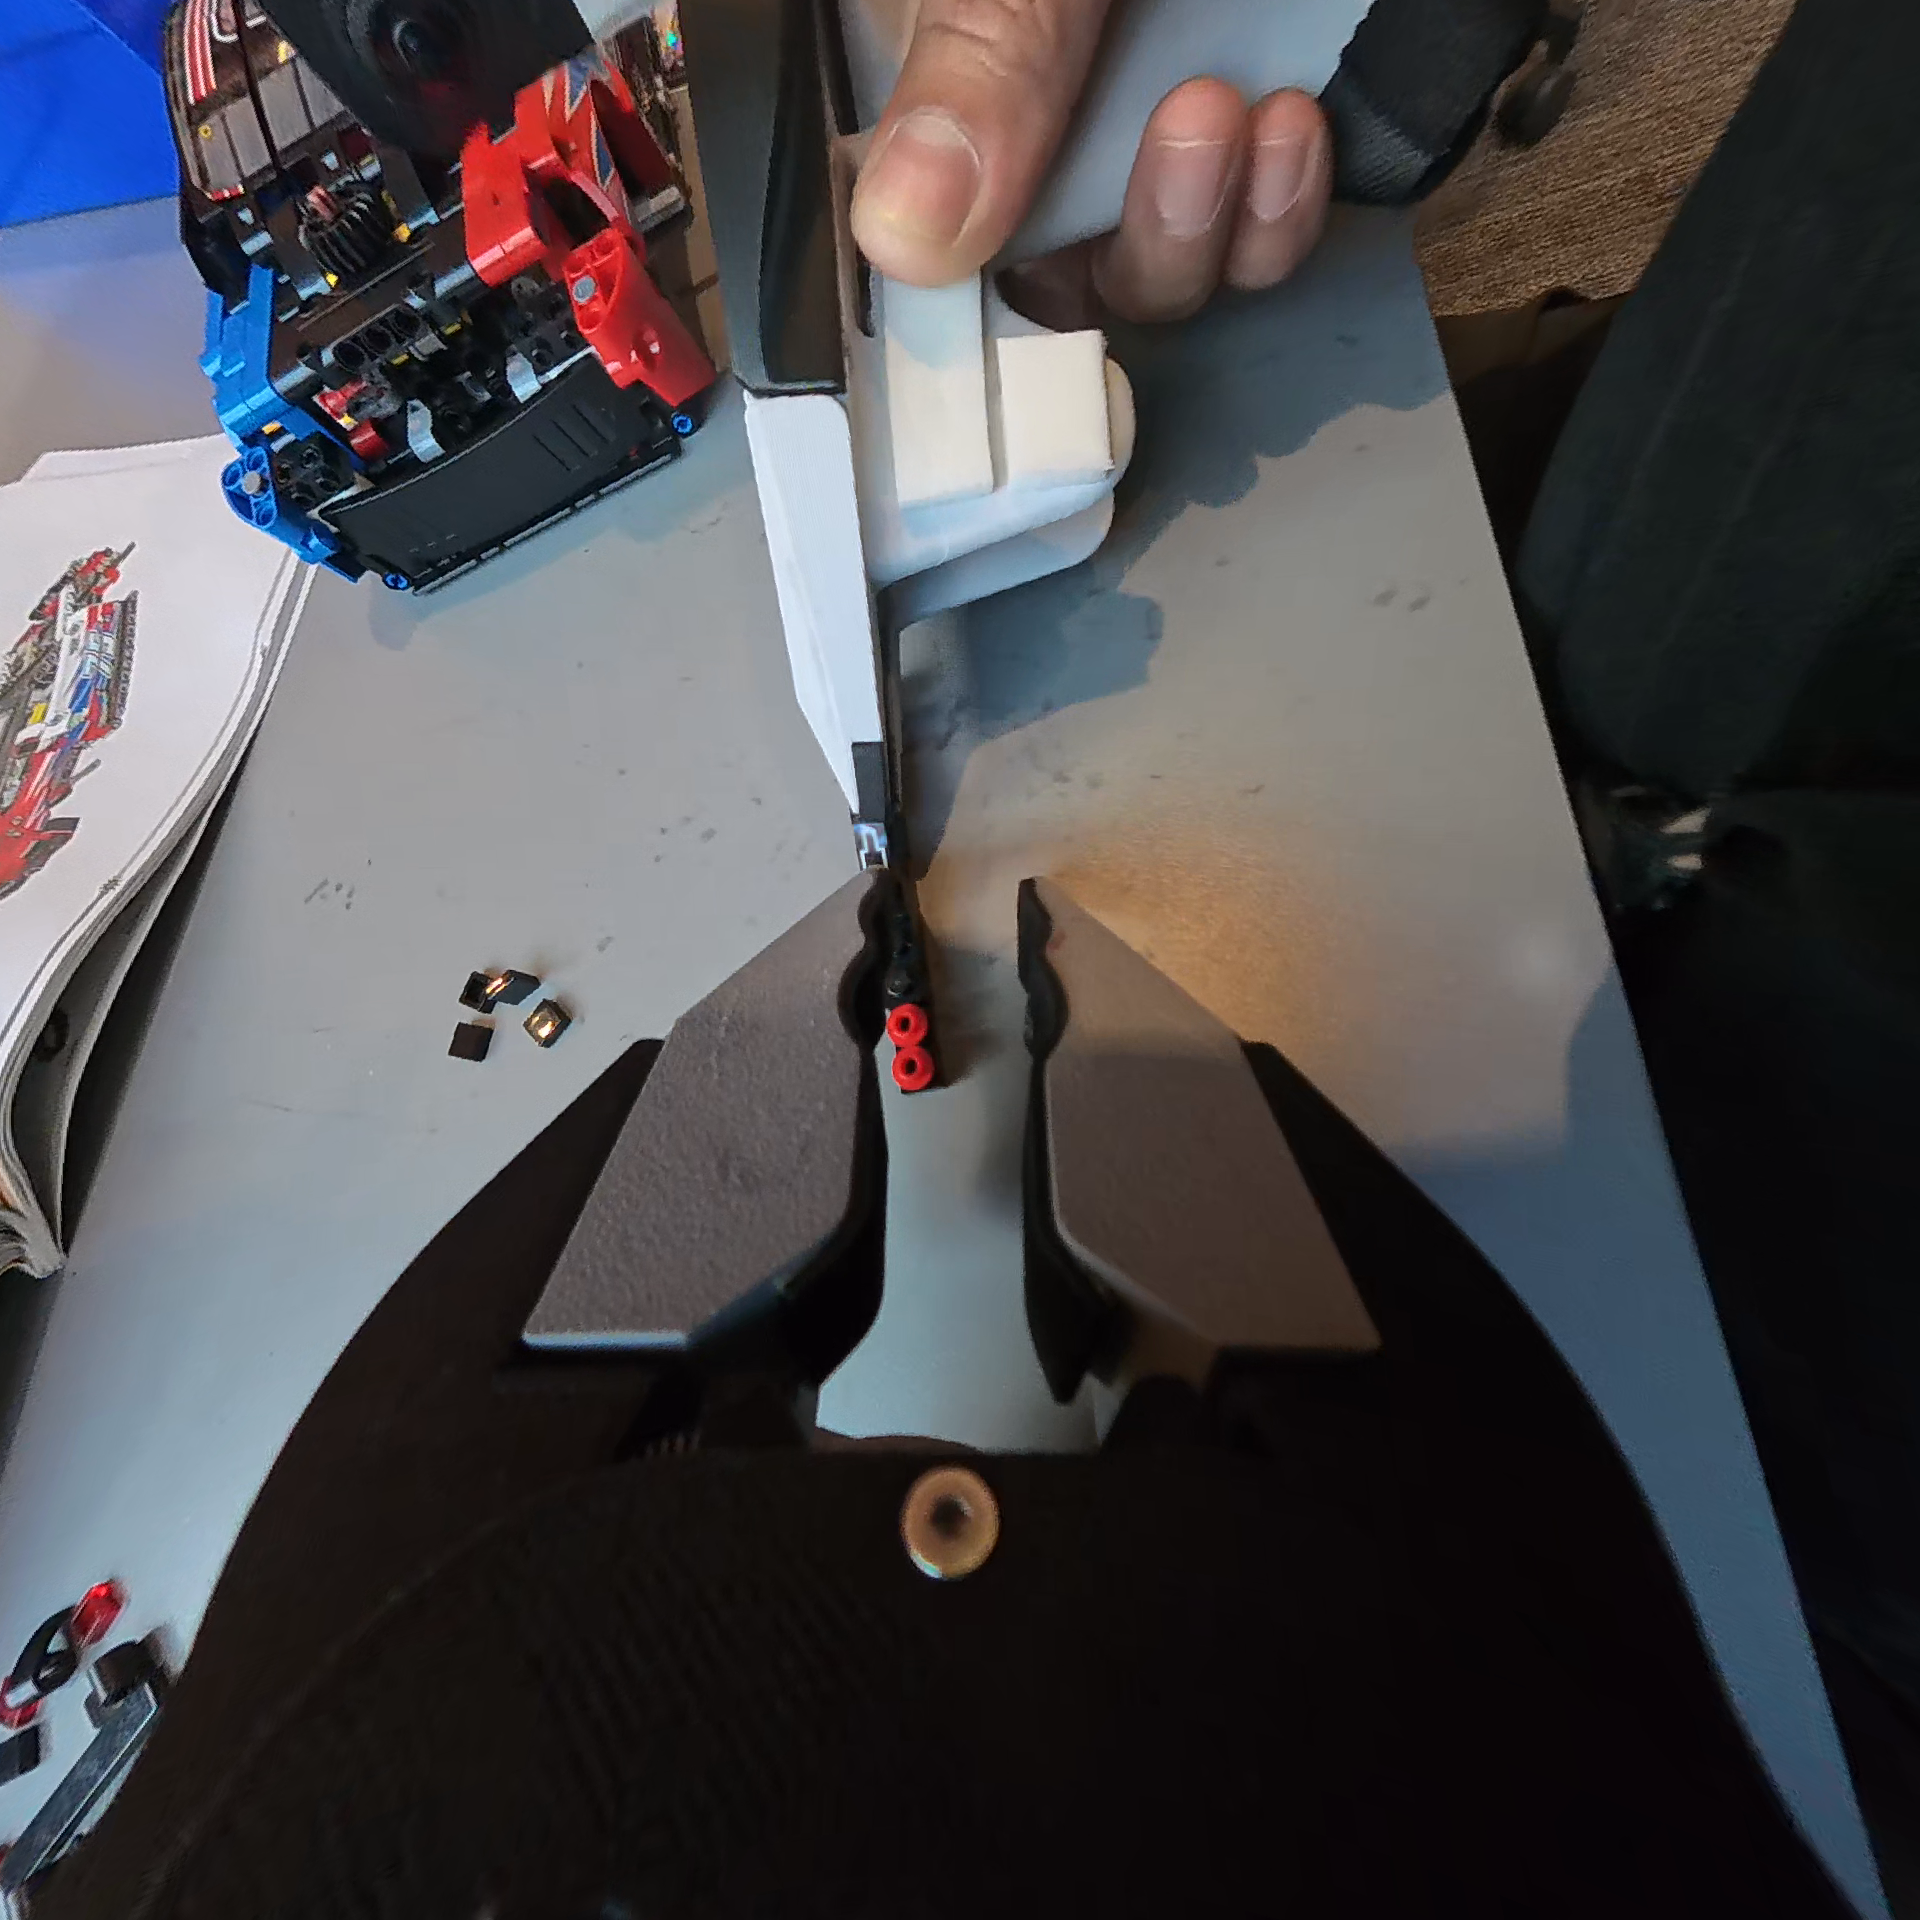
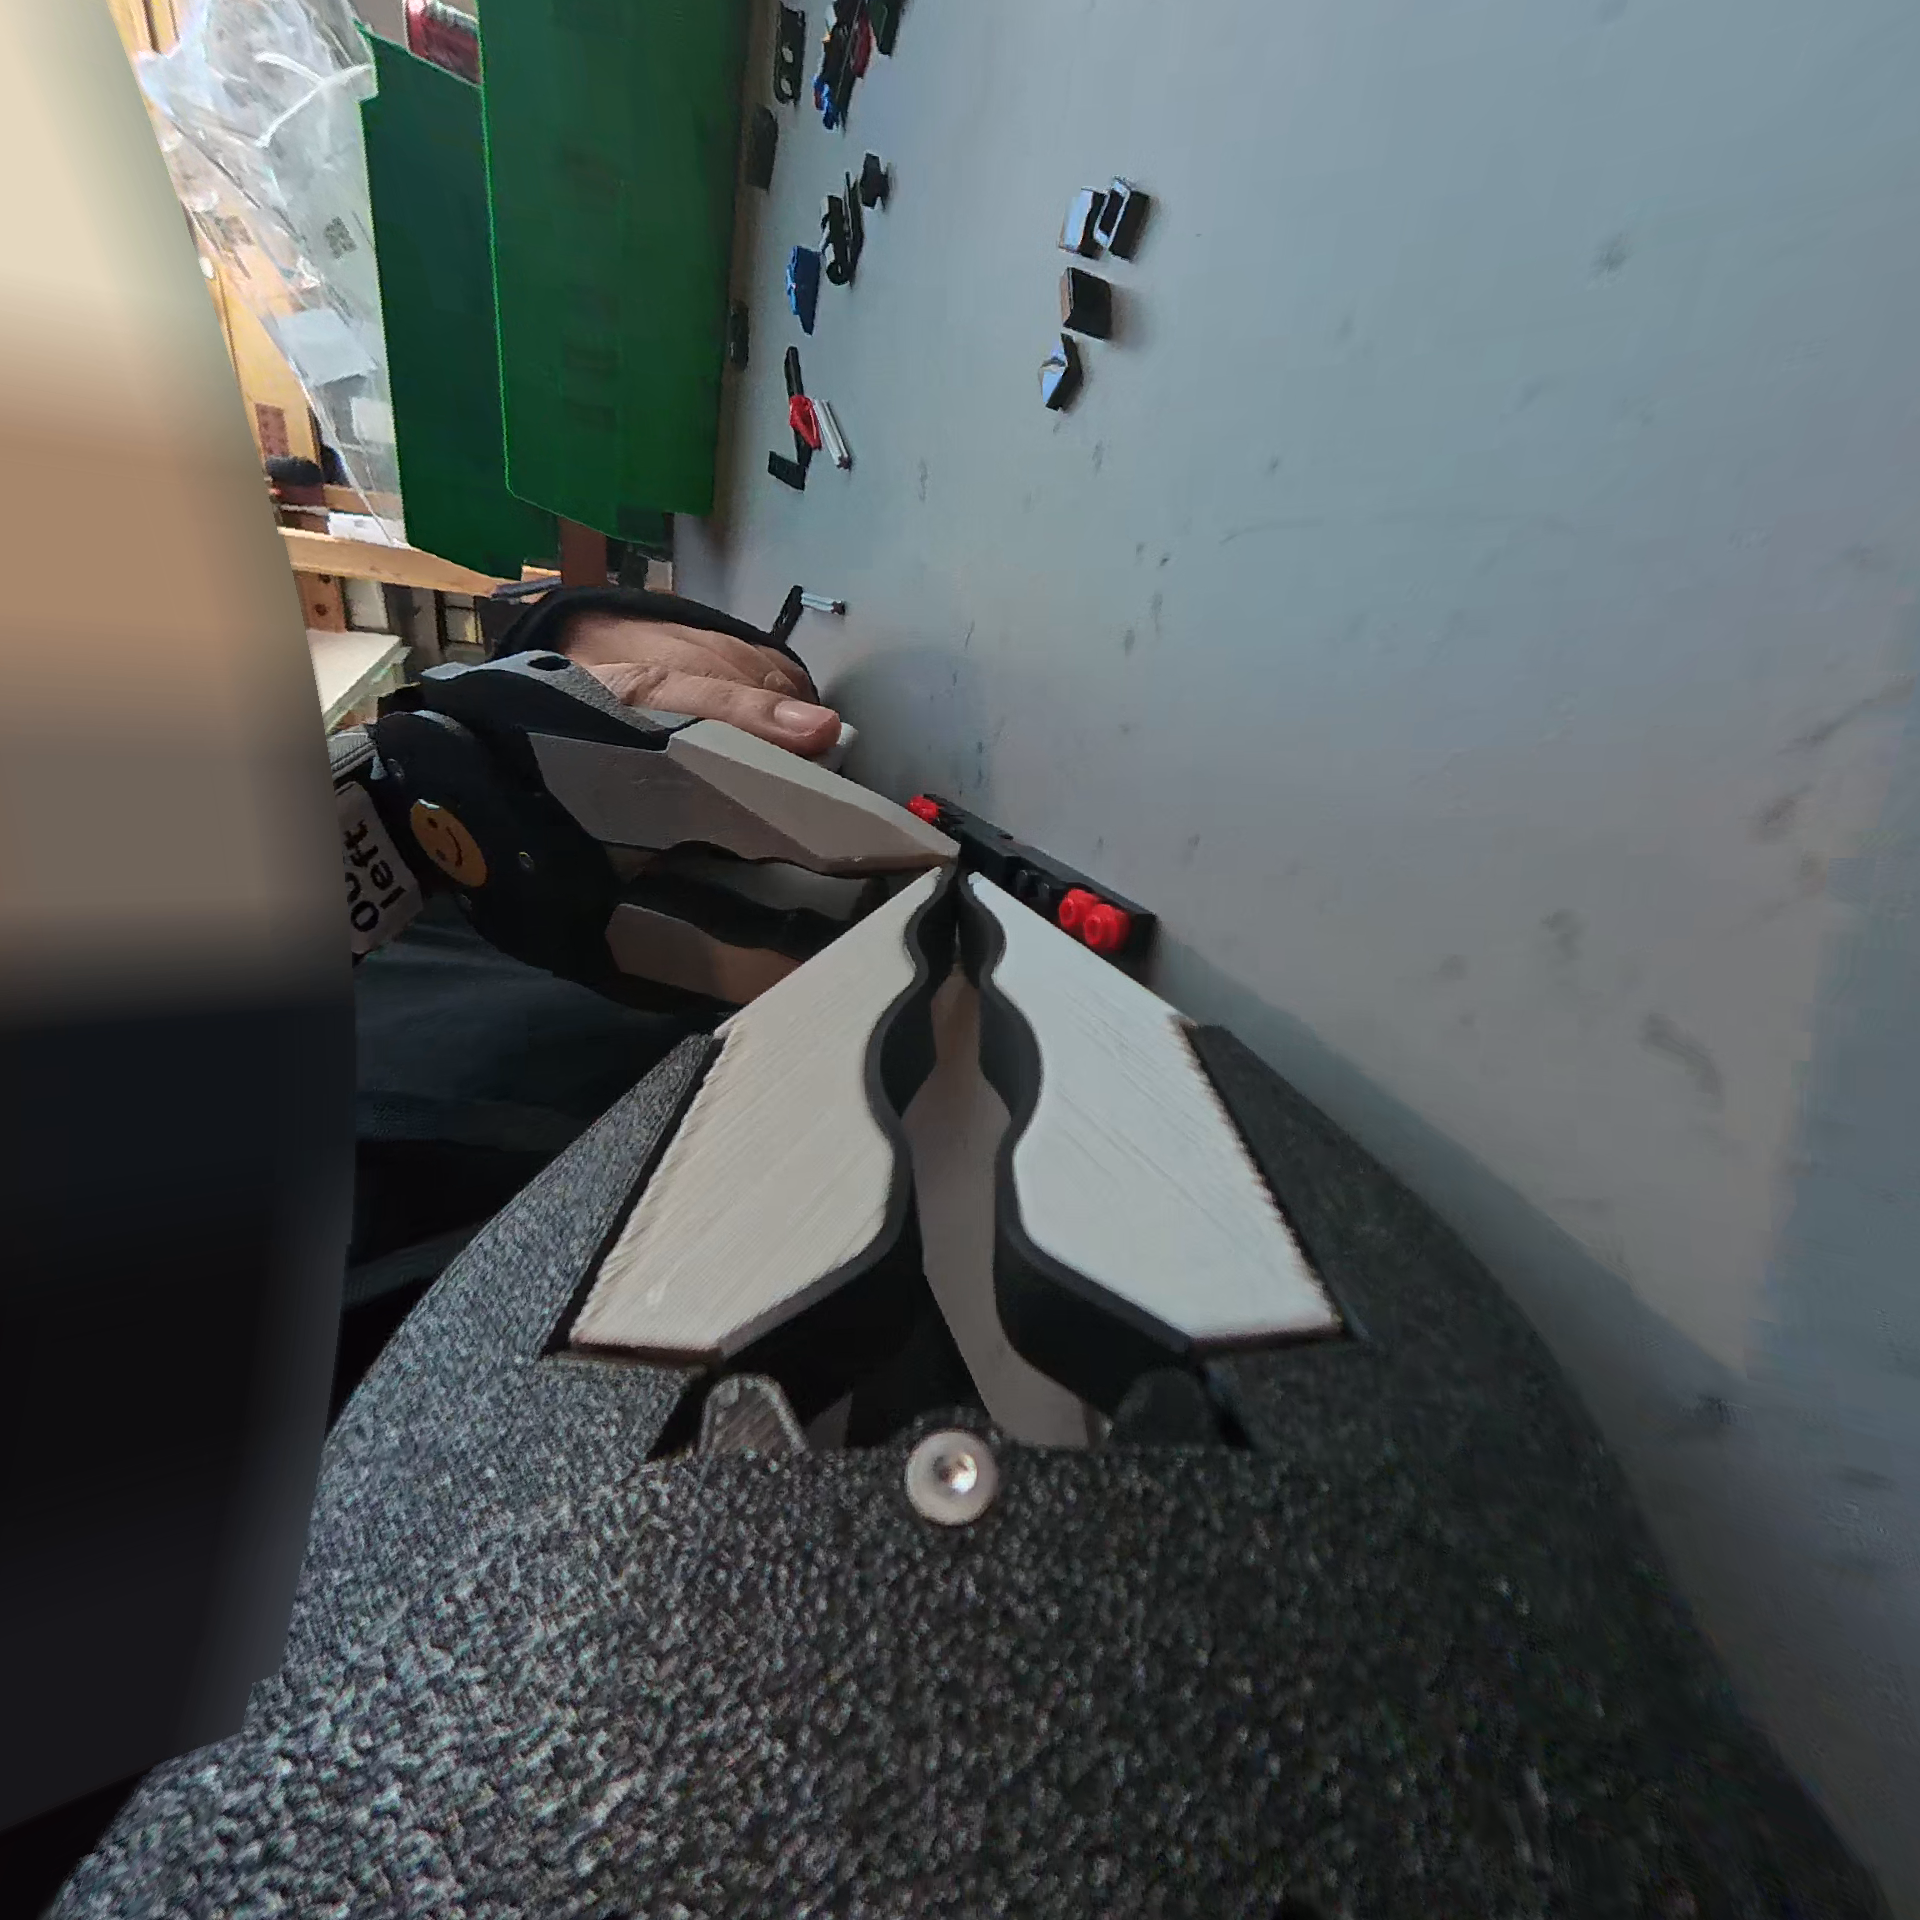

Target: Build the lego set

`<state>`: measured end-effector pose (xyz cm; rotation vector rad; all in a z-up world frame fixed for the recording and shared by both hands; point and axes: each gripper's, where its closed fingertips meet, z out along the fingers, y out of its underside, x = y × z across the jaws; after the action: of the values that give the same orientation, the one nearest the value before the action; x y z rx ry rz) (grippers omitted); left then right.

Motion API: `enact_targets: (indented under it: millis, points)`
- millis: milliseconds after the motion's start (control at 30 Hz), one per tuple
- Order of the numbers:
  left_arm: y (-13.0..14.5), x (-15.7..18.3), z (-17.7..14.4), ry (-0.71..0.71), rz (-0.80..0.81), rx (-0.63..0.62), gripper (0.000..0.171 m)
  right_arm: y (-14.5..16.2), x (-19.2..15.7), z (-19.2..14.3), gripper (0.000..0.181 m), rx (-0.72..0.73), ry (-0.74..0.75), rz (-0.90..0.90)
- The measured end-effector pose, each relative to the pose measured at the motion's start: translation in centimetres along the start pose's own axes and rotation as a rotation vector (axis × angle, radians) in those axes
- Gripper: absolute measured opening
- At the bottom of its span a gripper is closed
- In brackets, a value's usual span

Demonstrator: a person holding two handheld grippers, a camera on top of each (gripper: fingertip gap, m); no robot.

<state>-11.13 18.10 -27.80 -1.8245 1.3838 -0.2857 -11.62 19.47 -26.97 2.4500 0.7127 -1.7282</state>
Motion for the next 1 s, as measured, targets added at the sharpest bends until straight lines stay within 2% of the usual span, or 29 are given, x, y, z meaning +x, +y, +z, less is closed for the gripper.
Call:
enact_targets:
  millis: [133,300,467,733,1000]
  points:
    - [0.00,-0.05,0.00,0.002,-0.008,0.001,0.019,0.01,0.08,-0.01,0.000,-0.012,0.064,-0.057]
    - [0.01,-0.09,0.04,0.001,-0.011,-0.001,0.020,-0.05,-0.33,-0.04,0.013,-0.021,0.121,-0.115]
    - [0.02,-0.12,0.05,0.001,-0.012,-0.001,0.020,0.00,-0.41,0.02,0.016,-0.029,0.188,-0.190]
    - [0.02,-0.16,0.05,0.002,-0.017,-0.001,0.019,0.24,-0.54,0.21,0.025,-0.054,0.357,-0.394]
    - [0.02,-0.21,0.06,-0.002,-0.016,-0.001,0.019,0.12,-0.16,0.08,0.030,-0.056,0.480,-0.505]
